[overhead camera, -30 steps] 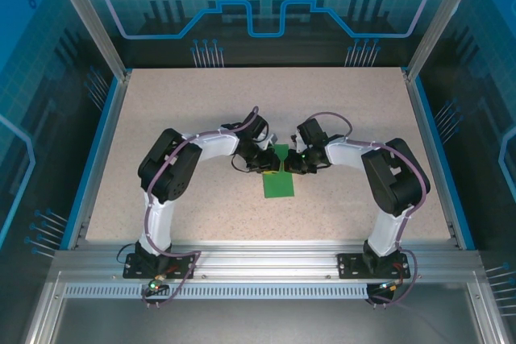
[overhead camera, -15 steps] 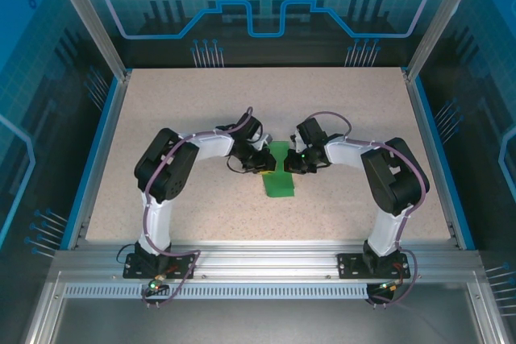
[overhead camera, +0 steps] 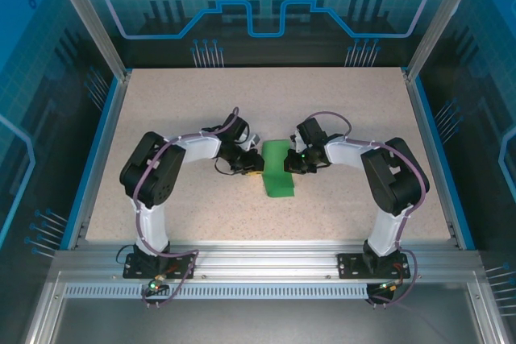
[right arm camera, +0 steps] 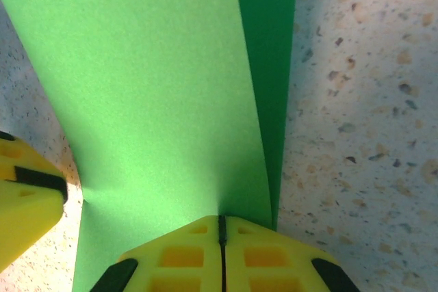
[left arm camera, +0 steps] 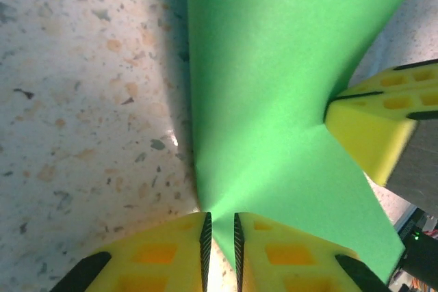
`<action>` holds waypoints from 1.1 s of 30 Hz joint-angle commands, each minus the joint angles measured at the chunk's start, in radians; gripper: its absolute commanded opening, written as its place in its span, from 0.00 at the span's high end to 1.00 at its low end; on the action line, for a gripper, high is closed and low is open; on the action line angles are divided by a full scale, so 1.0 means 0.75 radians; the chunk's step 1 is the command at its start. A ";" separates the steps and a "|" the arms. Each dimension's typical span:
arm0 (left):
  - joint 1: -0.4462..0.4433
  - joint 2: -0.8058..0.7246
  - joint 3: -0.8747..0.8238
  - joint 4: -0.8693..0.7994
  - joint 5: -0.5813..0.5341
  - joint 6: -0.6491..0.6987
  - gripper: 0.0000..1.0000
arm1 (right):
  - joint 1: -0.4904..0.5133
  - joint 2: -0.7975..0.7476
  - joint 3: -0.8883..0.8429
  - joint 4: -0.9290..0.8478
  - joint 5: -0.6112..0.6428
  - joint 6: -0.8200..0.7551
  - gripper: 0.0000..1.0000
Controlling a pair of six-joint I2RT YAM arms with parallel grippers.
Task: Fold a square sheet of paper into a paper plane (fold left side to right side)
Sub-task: First fold the square sheet of paper in half at the center of the table, then hold the square sheet of paper at the center of the table.
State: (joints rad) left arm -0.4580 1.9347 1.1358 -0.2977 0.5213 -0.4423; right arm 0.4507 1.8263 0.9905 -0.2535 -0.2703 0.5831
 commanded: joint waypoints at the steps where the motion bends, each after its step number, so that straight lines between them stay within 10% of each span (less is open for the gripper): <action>1: -0.016 -0.064 0.008 0.053 0.074 0.021 0.80 | -0.004 0.067 -0.027 -0.120 0.046 -0.012 0.92; 33: -0.100 0.264 0.160 -0.073 0.064 0.038 0.79 | -0.068 -0.146 -0.107 0.296 -0.197 0.075 0.92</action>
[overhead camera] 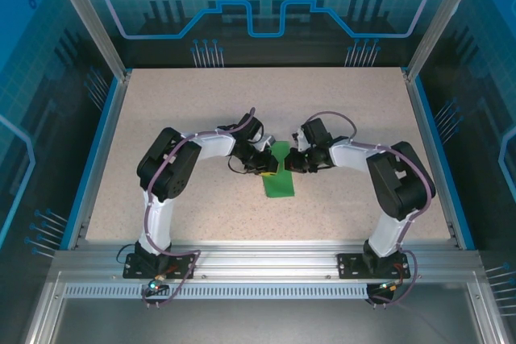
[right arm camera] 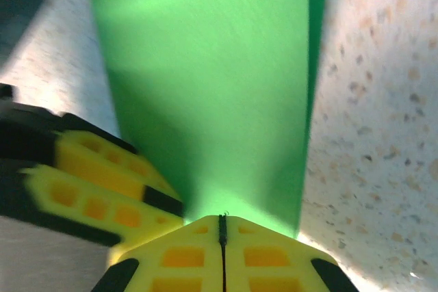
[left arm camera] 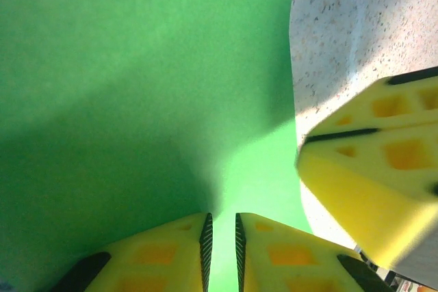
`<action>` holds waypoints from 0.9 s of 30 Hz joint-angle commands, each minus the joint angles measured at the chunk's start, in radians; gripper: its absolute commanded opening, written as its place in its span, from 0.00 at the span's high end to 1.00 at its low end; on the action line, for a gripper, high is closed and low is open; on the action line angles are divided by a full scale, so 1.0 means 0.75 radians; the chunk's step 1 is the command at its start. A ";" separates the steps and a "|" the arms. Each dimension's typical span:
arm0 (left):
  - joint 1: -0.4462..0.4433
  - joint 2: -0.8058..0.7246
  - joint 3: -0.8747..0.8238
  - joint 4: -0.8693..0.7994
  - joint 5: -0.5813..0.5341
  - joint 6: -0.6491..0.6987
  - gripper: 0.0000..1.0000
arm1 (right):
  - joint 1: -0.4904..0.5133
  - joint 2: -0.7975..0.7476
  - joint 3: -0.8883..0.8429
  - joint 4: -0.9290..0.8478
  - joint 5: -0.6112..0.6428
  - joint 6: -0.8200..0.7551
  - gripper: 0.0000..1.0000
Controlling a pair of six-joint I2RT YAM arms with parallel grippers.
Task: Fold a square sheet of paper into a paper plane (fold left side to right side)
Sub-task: Hold the square sheet of paper at the center of the table.
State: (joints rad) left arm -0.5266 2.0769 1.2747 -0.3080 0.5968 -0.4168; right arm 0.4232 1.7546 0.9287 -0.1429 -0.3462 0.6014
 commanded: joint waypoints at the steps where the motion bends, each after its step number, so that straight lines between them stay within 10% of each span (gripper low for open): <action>1: -0.009 0.076 -0.023 -0.058 -0.037 0.002 0.80 | -0.039 -0.039 -0.025 0.177 -0.112 0.064 0.92; 27: -0.026 -0.044 -0.110 -0.108 -0.024 0.076 0.80 | -0.045 0.321 0.165 -0.029 -0.056 0.057 0.95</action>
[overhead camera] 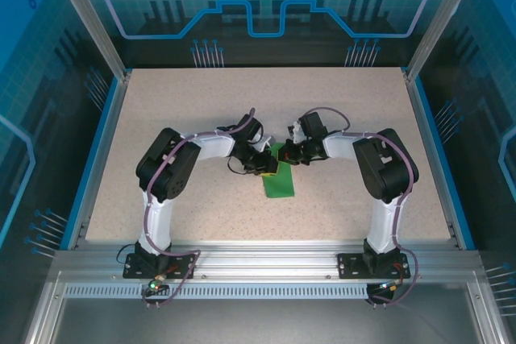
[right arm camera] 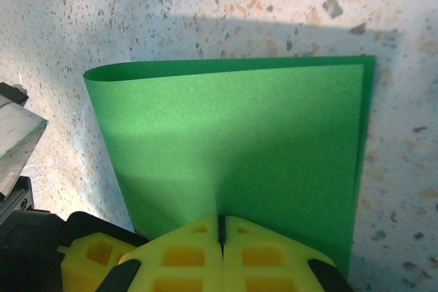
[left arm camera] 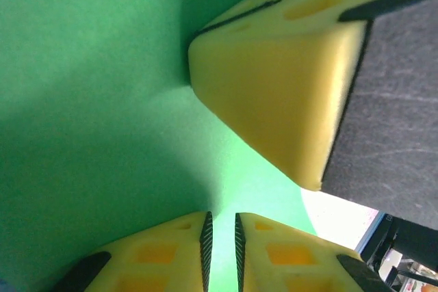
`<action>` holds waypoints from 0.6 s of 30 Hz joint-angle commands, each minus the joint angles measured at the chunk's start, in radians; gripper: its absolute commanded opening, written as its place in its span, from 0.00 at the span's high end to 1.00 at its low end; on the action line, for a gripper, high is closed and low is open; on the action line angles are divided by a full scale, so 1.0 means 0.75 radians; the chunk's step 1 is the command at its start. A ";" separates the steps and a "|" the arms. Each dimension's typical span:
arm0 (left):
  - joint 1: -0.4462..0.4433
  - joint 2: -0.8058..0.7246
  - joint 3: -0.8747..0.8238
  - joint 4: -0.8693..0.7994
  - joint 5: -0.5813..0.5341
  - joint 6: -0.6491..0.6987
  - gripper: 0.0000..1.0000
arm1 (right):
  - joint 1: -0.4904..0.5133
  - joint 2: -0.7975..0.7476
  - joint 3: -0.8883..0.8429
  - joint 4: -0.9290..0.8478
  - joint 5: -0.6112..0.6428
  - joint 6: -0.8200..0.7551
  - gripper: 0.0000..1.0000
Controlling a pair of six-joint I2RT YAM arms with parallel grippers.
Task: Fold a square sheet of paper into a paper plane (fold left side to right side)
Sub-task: Hold the square sheet of paper at the center of the table, then first fold the square sheet of paper in half at the center of the table.
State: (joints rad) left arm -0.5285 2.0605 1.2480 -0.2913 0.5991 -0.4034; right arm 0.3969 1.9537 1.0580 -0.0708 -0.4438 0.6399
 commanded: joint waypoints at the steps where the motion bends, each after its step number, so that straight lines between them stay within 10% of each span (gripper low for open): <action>1: -0.028 -0.032 -0.084 -0.139 -0.026 0.067 0.80 | -0.010 0.059 -0.005 -0.127 0.075 0.008 0.95; 18: -0.128 -0.212 -0.275 -0.212 -0.019 0.133 0.79 | -0.014 0.089 0.022 -0.159 0.077 -0.004 0.95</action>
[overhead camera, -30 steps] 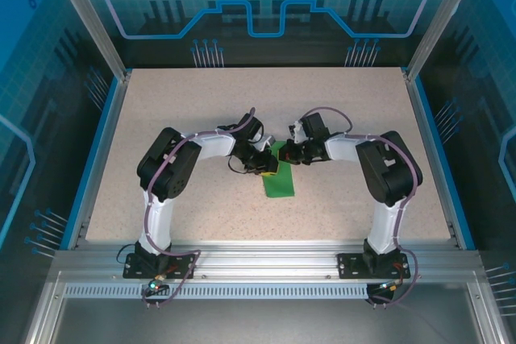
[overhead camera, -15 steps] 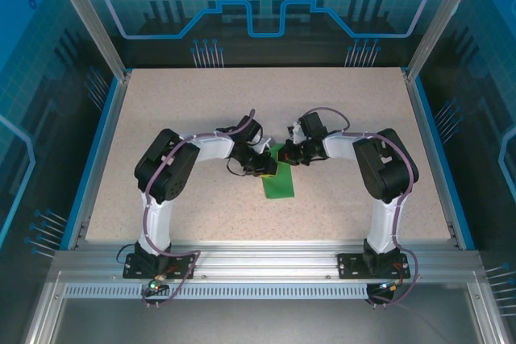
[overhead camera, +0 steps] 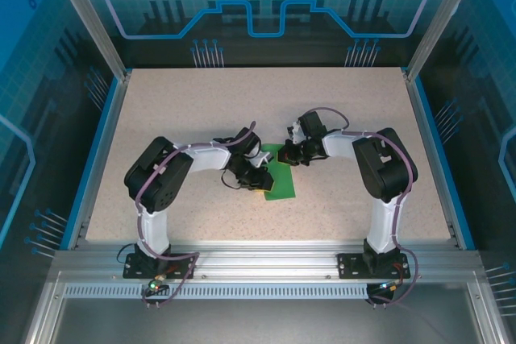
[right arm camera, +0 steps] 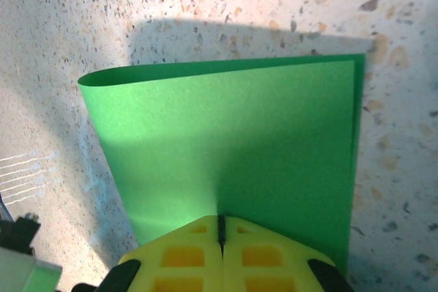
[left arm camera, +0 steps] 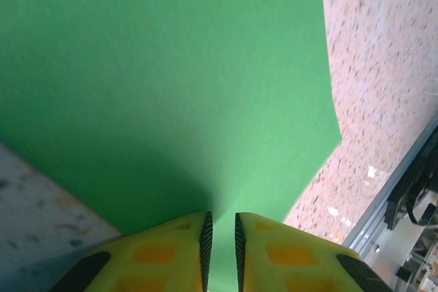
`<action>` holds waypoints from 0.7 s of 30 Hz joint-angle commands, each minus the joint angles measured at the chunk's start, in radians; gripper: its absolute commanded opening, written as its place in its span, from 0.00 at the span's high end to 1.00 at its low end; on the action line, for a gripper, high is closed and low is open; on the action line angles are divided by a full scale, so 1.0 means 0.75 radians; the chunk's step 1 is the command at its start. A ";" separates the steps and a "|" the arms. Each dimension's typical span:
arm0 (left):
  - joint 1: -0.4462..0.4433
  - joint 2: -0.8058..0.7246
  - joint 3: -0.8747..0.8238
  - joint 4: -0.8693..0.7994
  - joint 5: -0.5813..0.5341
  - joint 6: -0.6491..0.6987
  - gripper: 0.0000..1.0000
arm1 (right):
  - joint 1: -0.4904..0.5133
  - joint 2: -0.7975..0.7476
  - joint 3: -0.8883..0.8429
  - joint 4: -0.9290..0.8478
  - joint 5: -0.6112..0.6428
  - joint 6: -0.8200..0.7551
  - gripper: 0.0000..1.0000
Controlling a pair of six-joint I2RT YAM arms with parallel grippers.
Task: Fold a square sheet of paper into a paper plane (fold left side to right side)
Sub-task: First fold the square sheet of paper in half at the center of the table.
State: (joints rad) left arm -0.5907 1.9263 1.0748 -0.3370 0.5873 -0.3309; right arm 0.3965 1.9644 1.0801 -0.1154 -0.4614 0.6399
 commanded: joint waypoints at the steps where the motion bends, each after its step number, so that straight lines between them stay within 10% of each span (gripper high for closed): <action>1: -0.052 -0.038 -0.046 -0.153 -0.006 0.033 0.80 | -0.014 0.074 -0.010 -0.103 0.100 -0.004 0.95; 21: -0.026 -0.199 -0.076 -0.130 -0.002 -0.022 0.76 | -0.013 0.051 -0.033 -0.079 0.098 0.000 0.95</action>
State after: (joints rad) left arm -0.6338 1.8378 1.0122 -0.4057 0.5732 -0.3359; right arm 0.3965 1.9659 1.0821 -0.1184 -0.4625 0.6399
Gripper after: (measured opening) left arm 0.230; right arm 0.058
